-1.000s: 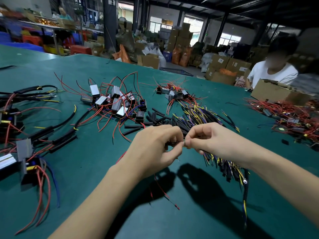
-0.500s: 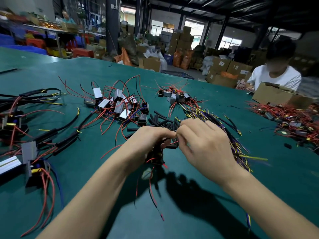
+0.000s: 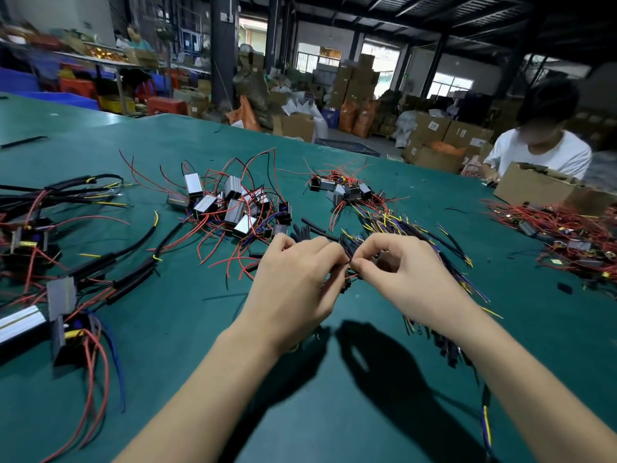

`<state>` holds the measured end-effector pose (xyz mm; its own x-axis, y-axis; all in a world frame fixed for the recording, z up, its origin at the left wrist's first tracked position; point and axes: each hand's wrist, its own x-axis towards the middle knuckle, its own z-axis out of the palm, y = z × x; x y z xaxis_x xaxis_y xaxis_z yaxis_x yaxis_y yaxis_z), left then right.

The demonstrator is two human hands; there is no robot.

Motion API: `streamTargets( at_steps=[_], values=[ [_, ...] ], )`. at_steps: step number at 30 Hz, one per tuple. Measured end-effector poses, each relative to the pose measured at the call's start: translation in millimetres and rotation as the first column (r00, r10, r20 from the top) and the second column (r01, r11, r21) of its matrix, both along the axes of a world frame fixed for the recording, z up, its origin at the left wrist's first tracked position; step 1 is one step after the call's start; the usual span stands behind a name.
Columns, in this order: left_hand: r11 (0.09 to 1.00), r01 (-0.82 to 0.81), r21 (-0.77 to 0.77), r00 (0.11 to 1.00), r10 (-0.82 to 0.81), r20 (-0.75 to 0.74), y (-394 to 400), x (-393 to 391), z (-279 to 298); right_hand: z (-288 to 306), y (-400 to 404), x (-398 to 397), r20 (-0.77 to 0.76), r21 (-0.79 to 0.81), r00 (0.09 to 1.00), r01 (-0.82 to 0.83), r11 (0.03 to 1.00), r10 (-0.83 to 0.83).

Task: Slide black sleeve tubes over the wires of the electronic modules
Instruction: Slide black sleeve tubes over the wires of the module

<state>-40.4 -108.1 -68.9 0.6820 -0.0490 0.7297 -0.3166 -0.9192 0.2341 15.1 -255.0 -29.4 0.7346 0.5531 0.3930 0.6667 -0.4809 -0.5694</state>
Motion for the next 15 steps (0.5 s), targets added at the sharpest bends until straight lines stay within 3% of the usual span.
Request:
streamTargets(
  at_steps=[4,7,9,12,14,15],
  values=[
    [0.995,-0.011,-0.1,0.997,0.003,-0.077,-1,2,0,-11,1,-2,0.378,-0.141,0.925,0.093,0.986,-0.034],
    [0.936,-0.009,-0.351,0.988,-0.046,-0.149,-2,3,1,-17,5,0,0.712,-0.224,0.702,0.195,0.955,0.023],
    [0.839,0.042,-0.542,0.959,-0.186,-0.214,0,4,4,-22,4,5,0.806,-0.215,0.587,0.174,0.961,0.075],
    [0.584,0.077,-0.808,0.85,-0.462,-0.253,5,4,12,-28,-2,11,0.87,-0.173,0.482,0.107,0.979,0.102],
    [0.436,0.038,-0.899,0.78,-0.576,-0.246,7,2,16,-30,-3,12,0.867,-0.137,0.491,0.067,0.988,0.087],
    [0.408,0.02,-0.913,0.771,-0.587,-0.246,7,1,17,-31,-2,12,0.843,-0.114,0.533,0.046,0.992,0.072]
  ],
)
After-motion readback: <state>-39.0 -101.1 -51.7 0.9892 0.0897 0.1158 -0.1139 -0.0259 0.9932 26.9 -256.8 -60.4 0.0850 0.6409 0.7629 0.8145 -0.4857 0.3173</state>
